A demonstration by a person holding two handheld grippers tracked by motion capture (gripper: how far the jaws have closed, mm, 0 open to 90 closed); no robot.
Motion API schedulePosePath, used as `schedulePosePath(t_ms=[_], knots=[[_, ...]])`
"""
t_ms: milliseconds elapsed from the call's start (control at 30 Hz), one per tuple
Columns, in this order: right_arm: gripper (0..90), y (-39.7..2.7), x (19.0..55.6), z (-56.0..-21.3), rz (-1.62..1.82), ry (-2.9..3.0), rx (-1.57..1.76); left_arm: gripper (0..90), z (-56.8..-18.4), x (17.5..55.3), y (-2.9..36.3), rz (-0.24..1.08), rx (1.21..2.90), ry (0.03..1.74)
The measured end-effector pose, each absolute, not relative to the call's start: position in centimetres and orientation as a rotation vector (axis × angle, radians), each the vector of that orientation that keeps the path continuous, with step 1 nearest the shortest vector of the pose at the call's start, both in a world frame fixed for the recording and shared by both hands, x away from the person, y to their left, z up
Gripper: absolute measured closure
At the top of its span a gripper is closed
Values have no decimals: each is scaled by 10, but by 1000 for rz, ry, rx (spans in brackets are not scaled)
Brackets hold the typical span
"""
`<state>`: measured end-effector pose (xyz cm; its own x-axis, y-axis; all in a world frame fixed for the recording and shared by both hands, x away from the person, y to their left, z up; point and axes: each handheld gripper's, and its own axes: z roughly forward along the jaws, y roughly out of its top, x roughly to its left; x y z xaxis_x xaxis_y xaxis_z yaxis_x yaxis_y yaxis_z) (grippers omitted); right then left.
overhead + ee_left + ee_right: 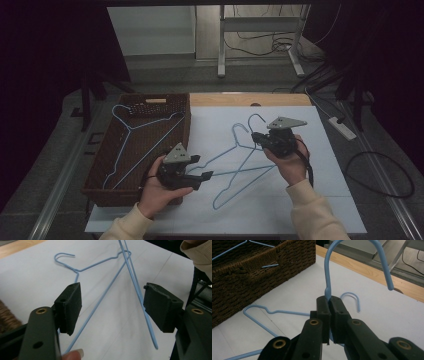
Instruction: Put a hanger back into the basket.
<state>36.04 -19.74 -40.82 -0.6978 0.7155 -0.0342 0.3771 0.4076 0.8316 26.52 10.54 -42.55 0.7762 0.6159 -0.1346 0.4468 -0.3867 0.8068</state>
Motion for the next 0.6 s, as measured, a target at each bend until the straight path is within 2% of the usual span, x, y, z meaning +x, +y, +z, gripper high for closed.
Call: schedulePosePath(t_ms=[600], knots=[[868, -178, 347, -403, 1227, 2296, 897, 325, -439, 280, 57, 138, 2139, 774]])
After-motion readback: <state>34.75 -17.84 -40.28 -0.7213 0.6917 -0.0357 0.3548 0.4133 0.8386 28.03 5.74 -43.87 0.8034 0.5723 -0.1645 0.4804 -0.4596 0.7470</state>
